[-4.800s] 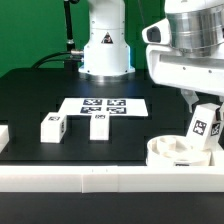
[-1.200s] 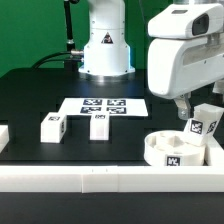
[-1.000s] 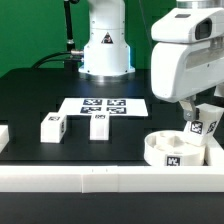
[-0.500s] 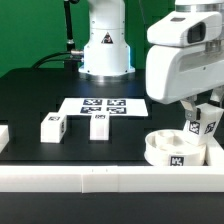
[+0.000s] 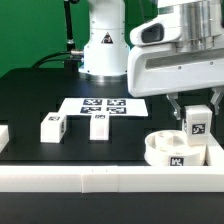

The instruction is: Assemble stool

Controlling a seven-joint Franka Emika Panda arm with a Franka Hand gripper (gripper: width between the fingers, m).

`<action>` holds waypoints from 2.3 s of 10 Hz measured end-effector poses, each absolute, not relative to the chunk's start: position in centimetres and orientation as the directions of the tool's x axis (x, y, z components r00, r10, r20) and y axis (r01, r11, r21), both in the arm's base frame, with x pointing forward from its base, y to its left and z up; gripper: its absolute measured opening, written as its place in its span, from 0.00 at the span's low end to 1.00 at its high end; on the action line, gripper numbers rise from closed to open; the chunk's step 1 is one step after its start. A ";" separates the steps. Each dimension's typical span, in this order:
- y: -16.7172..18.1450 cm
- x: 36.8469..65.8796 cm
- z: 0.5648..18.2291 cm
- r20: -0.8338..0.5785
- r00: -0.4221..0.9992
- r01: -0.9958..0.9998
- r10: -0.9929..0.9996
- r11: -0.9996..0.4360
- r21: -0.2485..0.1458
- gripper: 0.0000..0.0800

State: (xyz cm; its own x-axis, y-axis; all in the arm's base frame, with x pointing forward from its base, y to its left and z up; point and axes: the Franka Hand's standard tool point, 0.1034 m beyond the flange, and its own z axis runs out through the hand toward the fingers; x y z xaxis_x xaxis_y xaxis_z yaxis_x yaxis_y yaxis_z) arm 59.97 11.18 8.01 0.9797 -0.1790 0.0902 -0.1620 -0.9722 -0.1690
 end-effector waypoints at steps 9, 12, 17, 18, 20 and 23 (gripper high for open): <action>10.0 60.7 8.0 -0.095 0.411 -0.886 -0.907 -0.373 -0.275 0.42; 10.2 60.7 7.9 -0.270 -0.063 -0.968 -0.961 0.124 -0.216 0.42; 10.4 60.6 7.9 -0.334 -0.320 -0.915 -0.887 0.380 -0.134 0.42; 10.7 60.5 8.4 -0.336 -0.270 -0.935 -0.902 0.329 -0.131 0.65; 11.9 60.5 10.3 -0.346 -0.159 -0.966 -0.925 0.218 -0.140 0.77; 12.2 60.8 11.0 -0.319 0.043 -0.978 -0.947 0.025 -0.206 0.81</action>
Offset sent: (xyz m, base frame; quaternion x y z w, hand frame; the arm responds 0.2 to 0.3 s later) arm -0.0026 0.0141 -0.0079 0.0364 0.0070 0.3586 0.9327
